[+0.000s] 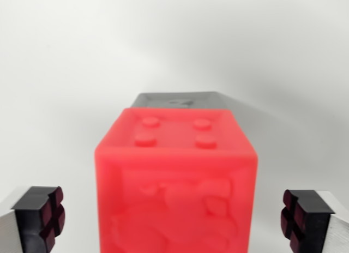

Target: Destack cube

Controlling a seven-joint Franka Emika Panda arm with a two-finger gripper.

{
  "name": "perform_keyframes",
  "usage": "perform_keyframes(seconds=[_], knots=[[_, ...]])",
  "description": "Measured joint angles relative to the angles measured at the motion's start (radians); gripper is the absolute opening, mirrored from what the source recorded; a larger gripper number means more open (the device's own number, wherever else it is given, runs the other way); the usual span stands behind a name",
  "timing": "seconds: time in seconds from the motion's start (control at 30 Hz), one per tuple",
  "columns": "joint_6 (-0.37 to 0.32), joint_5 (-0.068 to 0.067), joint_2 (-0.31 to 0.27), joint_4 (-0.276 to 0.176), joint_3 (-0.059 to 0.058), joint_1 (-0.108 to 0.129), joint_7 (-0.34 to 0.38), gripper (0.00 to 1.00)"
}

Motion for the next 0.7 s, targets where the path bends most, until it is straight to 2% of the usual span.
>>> perform_keyframes(seconds=[0.2, 0.37, 0.4, 0.7], knots=[[0.042, -0.014, 0.047, 0.005, -0.009, 0.006, 0.010, 1.00], [0.059, -0.019, 0.067, 0.008, -0.013, 0.009, 0.014, 1.00], [0.061, -0.019, 0.069, 0.008, -0.014, 0.010, 0.014, 0.00], [0.062, -0.019, 0.069, 0.009, -0.014, 0.011, 0.014, 0.00]])
